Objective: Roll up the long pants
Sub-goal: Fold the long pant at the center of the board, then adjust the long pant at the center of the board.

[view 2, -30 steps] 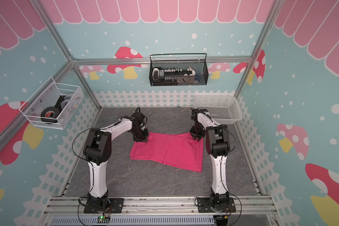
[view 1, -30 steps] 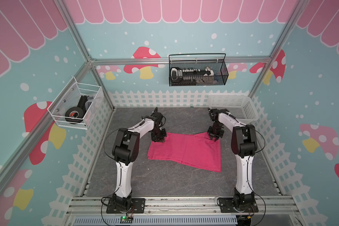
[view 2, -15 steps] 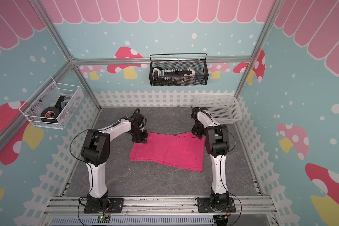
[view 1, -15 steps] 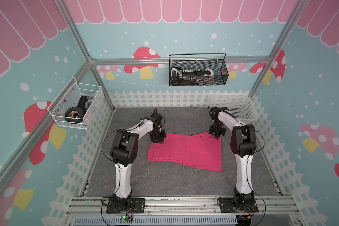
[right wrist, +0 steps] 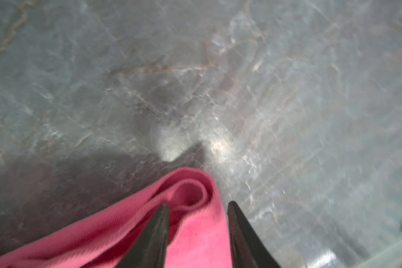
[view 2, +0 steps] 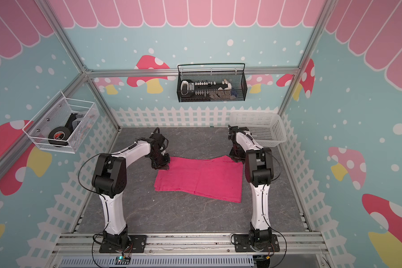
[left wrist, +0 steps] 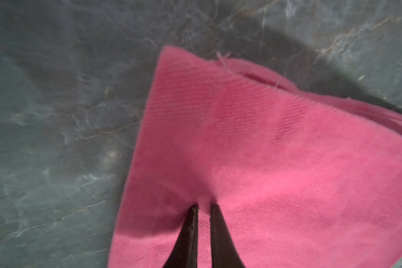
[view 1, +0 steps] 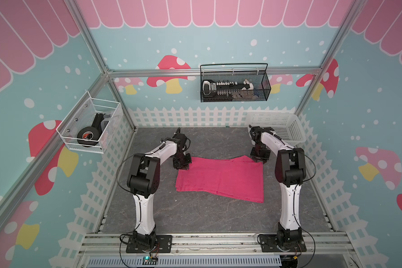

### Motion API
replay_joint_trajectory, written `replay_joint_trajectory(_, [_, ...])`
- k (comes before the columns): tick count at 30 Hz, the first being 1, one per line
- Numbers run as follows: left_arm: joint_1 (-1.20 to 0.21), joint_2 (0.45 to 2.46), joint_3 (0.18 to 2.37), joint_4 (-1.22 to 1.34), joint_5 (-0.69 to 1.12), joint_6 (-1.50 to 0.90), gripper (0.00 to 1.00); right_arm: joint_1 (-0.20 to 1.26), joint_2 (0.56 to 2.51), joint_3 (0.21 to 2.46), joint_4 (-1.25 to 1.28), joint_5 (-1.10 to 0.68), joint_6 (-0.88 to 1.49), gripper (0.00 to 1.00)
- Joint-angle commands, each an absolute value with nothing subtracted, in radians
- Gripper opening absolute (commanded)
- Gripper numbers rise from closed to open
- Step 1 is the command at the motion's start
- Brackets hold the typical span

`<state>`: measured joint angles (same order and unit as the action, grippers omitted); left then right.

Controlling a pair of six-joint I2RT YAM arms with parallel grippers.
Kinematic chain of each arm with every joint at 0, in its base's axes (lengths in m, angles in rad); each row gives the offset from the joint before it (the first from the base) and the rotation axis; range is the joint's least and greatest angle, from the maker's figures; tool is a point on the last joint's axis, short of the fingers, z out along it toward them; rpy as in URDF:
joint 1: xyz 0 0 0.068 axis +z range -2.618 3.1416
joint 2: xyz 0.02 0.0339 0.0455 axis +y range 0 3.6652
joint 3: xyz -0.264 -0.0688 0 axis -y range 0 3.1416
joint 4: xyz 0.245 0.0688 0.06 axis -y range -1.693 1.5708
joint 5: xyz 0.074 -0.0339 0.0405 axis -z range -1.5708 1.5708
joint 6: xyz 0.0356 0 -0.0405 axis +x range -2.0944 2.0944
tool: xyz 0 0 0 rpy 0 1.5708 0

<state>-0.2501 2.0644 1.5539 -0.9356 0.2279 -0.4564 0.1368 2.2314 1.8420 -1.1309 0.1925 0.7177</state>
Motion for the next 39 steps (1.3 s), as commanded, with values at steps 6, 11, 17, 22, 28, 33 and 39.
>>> replay_joint_trajectory(6, [-0.257, 2.06, 1.671, -0.976, 0.173, -0.499, 0.14, 0.133, 2.069, 1.764, -1.035, 0.065, 0.649, 0.49])
replay_joint_trajectory(11, [-0.321, 1.952, 1.61, -1.021, 0.186, -0.569, 0.14, 0.097, 1.922, 1.595, -1.037, 0.086, 0.595, 0.49])
replay_joint_trajectory(17, [-0.45, 1.894, 1.471, -1.048, 0.21, -0.584, 0.14, 0.069, 1.809, 1.438, -1.035, 0.059, 0.557, 0.27])
replay_joint_trajectory(22, [-0.48, 1.944, 1.407, -1.0, 0.206, -0.581, 0.12, 0.072, 1.827, 1.339, -0.948, -0.054, 0.624, 0.06])
replay_joint_trajectory(28, [-0.48, 2.062, 1.413, -0.93, 0.167, -0.574, 0.12, 0.096, 1.918, 1.377, -0.896, -0.101, 0.636, 0.0])
replay_joint_trajectory(33, [-0.48, 2.186, 1.484, -0.903, 0.154, -0.566, 0.12, 0.14, 1.98, 1.369, -0.881, -0.102, 0.635, 0.0])
replay_joint_trajectory(39, [-0.462, 2.233, 1.611, -0.913, 0.132, -0.558, 0.12, 0.234, 1.986, 1.243, -0.874, -0.072, 0.608, 0.0])
